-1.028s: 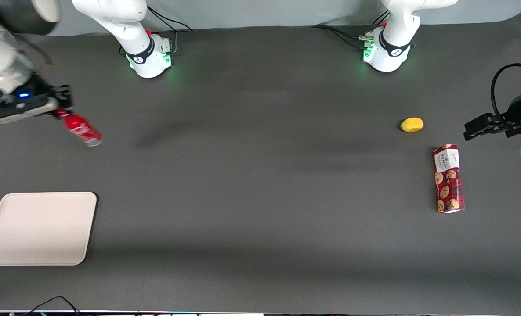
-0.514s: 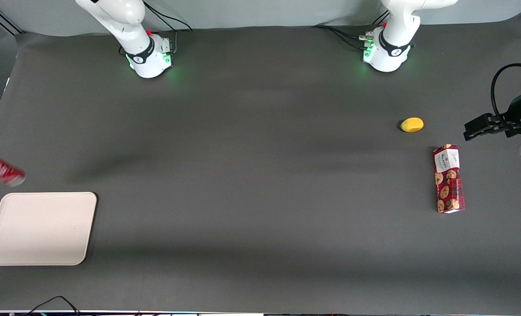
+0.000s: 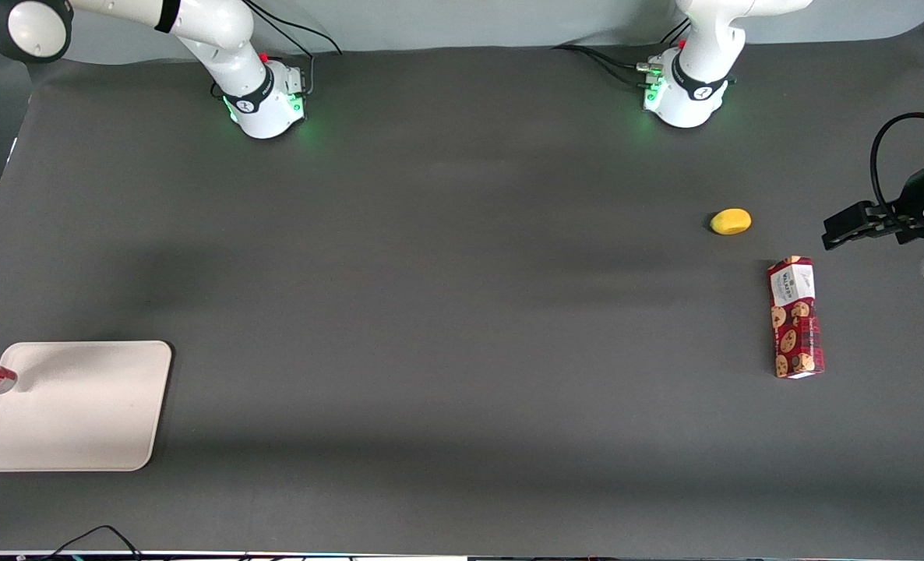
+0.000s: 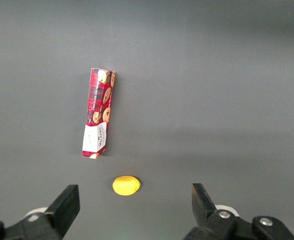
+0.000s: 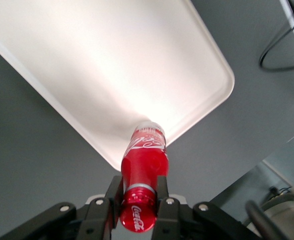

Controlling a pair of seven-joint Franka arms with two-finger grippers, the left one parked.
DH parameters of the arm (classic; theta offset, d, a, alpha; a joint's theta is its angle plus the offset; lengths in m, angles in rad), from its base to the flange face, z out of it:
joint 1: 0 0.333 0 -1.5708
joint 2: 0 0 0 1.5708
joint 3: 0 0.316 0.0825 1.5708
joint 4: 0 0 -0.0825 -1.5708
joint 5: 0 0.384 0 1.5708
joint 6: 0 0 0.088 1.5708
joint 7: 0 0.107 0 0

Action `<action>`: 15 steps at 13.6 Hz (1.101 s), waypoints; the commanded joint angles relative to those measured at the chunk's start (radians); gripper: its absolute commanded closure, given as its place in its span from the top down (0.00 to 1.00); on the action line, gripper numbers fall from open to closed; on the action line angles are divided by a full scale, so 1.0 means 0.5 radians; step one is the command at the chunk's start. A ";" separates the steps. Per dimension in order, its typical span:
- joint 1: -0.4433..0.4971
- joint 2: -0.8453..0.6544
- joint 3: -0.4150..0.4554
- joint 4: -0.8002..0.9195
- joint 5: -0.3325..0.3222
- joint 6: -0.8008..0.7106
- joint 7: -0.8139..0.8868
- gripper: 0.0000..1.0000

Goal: Place coke bottle on tray
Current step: 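Lower the bottle onto the tray and open the right gripper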

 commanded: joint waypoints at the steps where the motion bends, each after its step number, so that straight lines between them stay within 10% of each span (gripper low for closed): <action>1: -0.038 0.096 0.028 0.145 -0.031 -0.011 -0.051 0.00; 10: 0.011 0.093 0.049 0.105 0.039 -0.033 0.016 0.00; 11: 0.011 0.093 0.049 0.099 0.058 -0.033 0.019 0.22; 12: 0.008 0.096 0.049 0.099 0.064 -0.033 0.016 0.88; 15: 0.011 0.084 0.049 0.102 0.067 -0.033 0.025 1.00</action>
